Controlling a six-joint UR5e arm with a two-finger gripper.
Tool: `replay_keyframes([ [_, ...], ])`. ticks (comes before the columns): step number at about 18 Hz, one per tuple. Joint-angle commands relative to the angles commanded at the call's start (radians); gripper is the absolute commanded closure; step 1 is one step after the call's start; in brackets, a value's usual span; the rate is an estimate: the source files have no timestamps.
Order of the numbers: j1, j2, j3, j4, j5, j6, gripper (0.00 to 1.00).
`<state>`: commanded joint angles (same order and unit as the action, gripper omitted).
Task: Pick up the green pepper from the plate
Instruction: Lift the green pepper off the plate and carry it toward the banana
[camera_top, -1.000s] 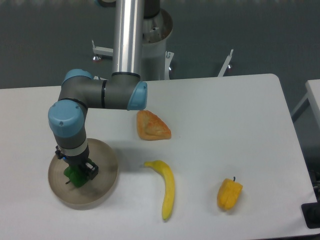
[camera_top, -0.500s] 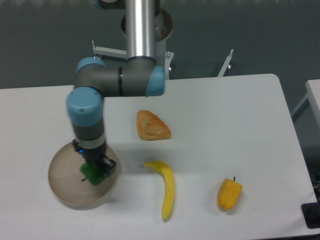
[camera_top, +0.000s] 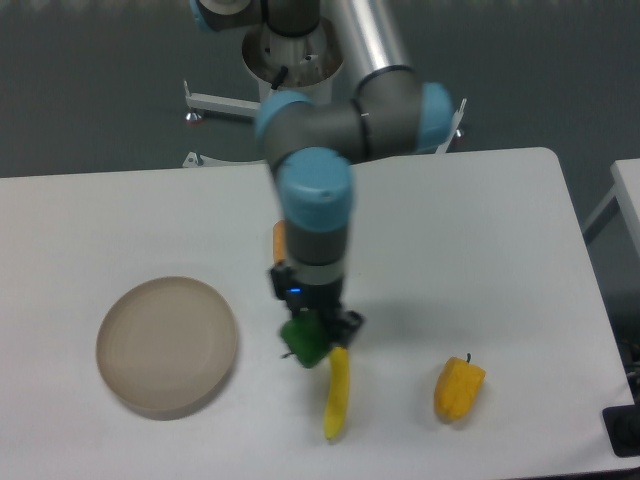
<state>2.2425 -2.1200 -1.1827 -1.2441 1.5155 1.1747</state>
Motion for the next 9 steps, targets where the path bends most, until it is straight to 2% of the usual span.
replay_keyframes([
  [3,0.038,-0.003,0.006,0.000,0.070,0.072,0.58],
  [7,0.077,-0.006,0.008,0.009,0.069,0.095,0.58],
  [9,0.085,-0.014,0.027,0.011,0.065,0.095,0.58],
])
